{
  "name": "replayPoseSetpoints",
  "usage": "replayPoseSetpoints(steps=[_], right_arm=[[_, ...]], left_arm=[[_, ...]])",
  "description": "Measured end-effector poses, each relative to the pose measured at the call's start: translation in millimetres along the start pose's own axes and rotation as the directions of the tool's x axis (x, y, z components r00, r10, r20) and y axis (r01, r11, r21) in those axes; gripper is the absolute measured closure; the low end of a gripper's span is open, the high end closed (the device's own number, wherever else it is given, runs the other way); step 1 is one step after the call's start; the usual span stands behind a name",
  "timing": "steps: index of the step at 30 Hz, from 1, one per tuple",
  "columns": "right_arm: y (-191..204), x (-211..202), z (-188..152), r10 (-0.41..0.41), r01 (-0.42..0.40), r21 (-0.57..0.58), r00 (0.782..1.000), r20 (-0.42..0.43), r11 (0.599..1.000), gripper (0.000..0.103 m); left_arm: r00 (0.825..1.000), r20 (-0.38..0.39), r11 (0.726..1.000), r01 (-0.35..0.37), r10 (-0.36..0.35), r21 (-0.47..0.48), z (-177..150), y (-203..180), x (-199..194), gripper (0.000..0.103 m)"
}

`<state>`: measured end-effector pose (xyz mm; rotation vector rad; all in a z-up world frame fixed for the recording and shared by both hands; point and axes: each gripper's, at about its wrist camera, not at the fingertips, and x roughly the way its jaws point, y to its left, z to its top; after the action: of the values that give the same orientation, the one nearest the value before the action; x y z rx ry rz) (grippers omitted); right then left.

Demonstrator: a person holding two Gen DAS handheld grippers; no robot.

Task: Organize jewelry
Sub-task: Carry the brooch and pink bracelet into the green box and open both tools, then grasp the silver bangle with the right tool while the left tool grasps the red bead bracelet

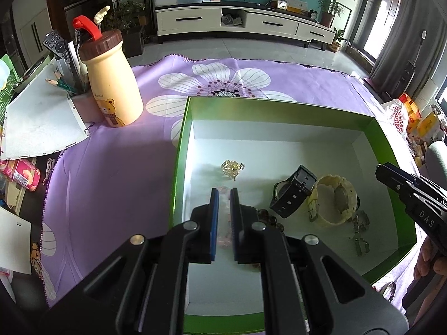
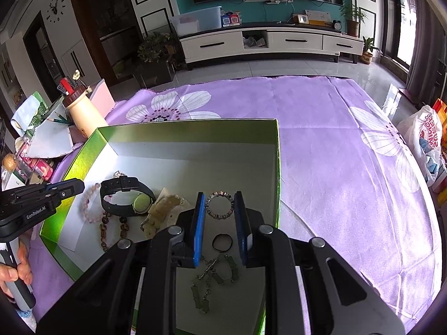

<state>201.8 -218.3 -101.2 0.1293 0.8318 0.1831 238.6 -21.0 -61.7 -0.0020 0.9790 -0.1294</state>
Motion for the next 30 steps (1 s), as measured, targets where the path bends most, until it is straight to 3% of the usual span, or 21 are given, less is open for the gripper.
replayPoseSetpoints(steps=[5,11,14,21,30], right_arm=[[-2,1,-2,-0.002,0.002,0.014,1.000,-0.009,1.000,0.081],[-4,-5,-4,0.001,-0.001,0.016,1.000,-0.005,1.000,0.080],[-3,-11,-5,0.008,-0.008,0.015,1.000,0.004,1.000,0.074],[-2,-44,-19,0.043,-0.043,-0.010,0.998,0.041,0.999,0.073],[-5,-93,-51,0.094,-0.091,-0.047,0.993,0.070,0.995,0.073]], left_arm=[[1.000,0.005,1.000,-0.001,0.001,0.009,0,-2,-2,0.092],[1.000,0.017,1.000,0.012,-0.012,0.019,-3,-6,-10,0.075],[0.999,0.034,1.000,0.024,-0.025,0.021,-6,-9,-21,0.063],[0.994,0.091,0.998,0.061,-0.063,0.028,-16,-19,-54,0.039],[0.973,0.170,0.987,0.145,-0.154,0.067,-59,-43,-118,0.037]])
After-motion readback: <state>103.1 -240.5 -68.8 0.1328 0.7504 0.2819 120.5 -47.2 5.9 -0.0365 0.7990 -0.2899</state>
